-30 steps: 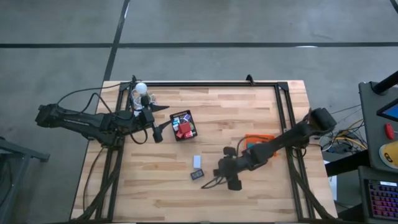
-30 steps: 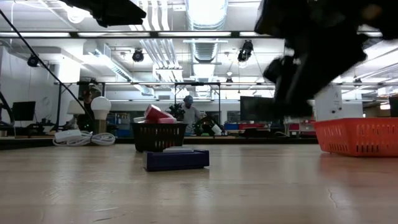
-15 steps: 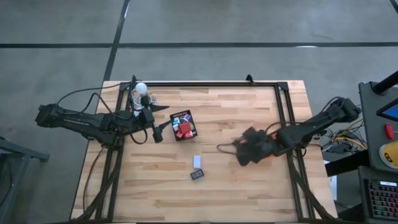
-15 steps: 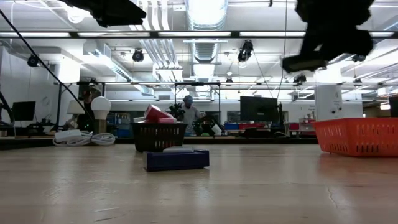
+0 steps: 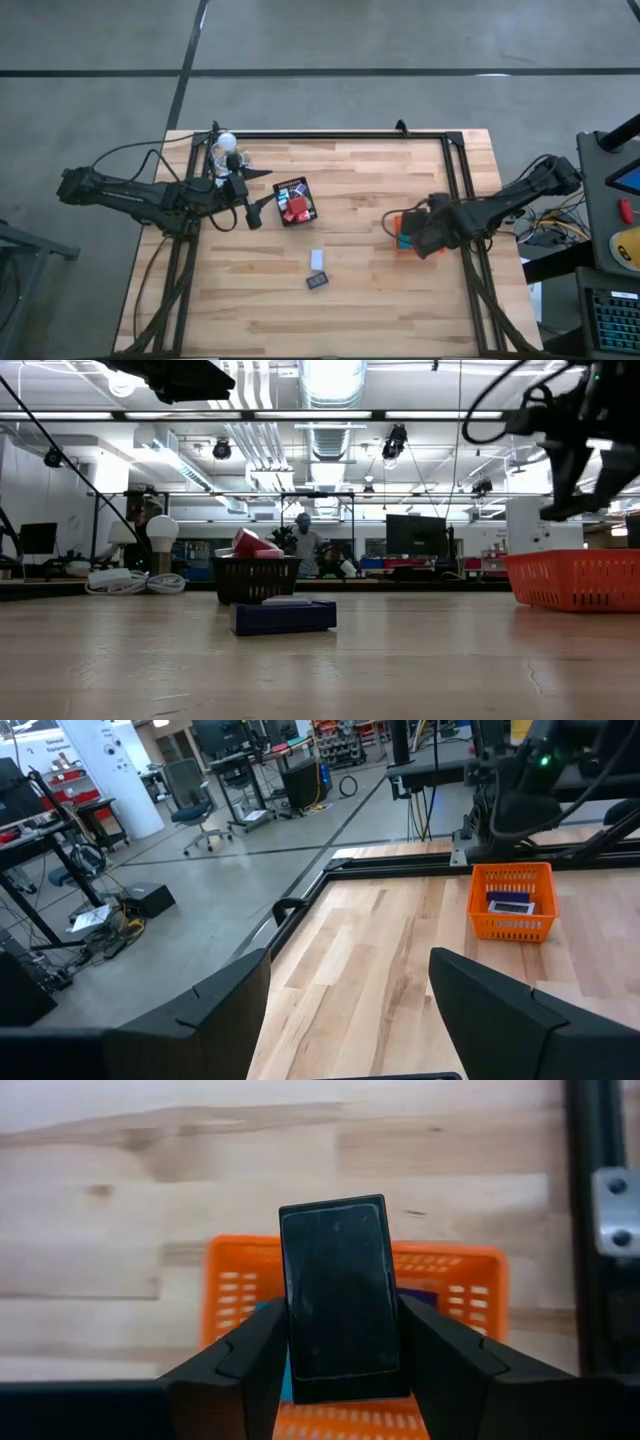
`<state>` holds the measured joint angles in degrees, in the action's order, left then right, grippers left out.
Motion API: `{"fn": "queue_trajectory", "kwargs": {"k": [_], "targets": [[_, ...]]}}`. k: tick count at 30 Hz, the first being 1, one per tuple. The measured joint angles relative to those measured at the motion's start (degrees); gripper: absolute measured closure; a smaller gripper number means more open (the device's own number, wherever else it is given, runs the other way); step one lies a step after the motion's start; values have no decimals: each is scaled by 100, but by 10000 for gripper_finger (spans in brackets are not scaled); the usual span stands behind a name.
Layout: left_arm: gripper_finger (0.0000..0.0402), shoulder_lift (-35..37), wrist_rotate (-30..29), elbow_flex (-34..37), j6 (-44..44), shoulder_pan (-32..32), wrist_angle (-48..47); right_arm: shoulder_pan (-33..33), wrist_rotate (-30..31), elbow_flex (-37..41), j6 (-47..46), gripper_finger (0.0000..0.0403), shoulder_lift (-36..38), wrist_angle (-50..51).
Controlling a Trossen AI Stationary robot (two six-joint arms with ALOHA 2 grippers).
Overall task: Pick & Place Office items
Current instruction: Put the black digital clock in the orange bin, then put the white digital clock in the orange bin
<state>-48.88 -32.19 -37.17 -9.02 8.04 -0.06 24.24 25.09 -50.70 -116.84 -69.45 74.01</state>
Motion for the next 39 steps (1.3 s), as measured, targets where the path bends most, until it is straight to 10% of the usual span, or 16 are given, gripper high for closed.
{"fn": "queue_trajectory", "kwargs": {"k": [27, 39], "targets": [[126, -2, -1, 0, 2, -1, 1, 1, -639, 1690, -837, 229, -111, -1995], [126, 0, 1, 0, 0, 1, -1, -1, -699, 1685, -883, 171, -116, -2038]]}}
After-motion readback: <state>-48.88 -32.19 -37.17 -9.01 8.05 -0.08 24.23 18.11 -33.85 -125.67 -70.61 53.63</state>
